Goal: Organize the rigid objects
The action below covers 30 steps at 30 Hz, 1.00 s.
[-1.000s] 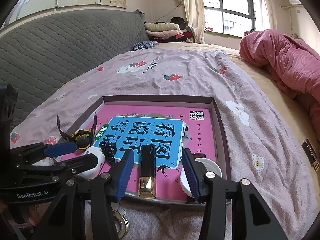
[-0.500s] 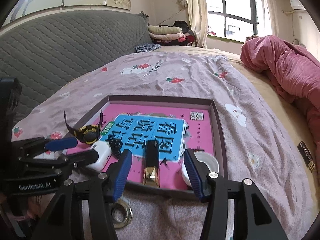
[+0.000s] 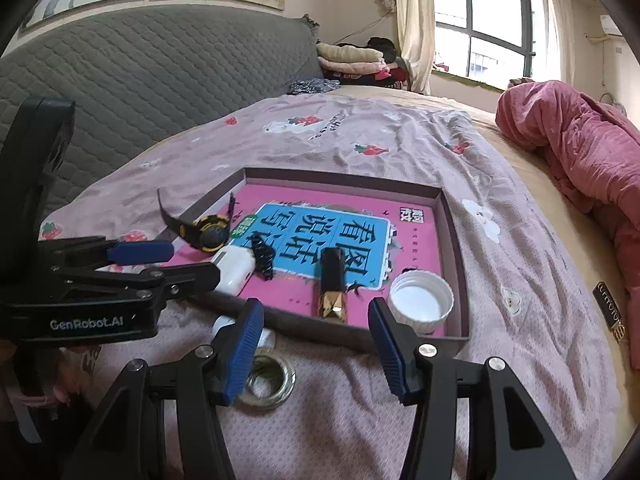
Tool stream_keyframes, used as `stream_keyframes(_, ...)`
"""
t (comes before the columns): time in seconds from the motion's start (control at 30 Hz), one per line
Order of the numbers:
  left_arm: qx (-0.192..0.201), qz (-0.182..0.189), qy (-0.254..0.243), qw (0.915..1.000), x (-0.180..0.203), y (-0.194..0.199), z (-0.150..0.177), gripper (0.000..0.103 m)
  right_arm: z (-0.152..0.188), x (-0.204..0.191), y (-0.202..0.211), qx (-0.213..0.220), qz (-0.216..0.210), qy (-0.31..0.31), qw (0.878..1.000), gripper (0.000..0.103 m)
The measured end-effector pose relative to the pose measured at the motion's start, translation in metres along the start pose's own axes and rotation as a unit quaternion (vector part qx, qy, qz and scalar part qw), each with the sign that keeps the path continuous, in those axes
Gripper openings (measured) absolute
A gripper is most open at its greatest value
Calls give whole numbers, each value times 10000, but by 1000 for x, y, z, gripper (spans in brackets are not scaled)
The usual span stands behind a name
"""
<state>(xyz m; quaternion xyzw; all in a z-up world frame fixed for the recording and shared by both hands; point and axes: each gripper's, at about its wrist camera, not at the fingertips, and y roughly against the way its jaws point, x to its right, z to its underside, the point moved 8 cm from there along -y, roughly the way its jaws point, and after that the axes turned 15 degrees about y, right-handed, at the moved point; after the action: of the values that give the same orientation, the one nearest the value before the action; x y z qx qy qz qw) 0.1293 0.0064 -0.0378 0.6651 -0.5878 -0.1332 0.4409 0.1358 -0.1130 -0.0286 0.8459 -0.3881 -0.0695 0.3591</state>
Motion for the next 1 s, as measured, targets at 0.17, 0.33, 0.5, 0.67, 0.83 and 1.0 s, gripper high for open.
stream_keyframes(0.17,-22,36,12,10000,2,4,3,68,7,-10,4,-105,-60,56,9999,54)
stream_keyframes(0.33,-100,-1,88,9999,-2,4,6,68,17,-21,6,-212,-217,42,9995,54)
stream_keyframes(0.5,-186,28,6,9998,2,4,14,68,26,-28,5,-364,-293,55,9989,54)
stream_keyframes(0.67,-305,28,-81,9995,8,-1,22,68,35,-29,4,-482,-322,4,9983,54)
stream_keyframes(0.83,-360,43,-46,9993,9,-5,26,68,41,-31,-1,-556,-429,-76,9975,54)
stream_keyframes(1.0,-434,22,19,9991,5,-9,28,68,43,-33,-7,-578,-497,-111,9970,54)
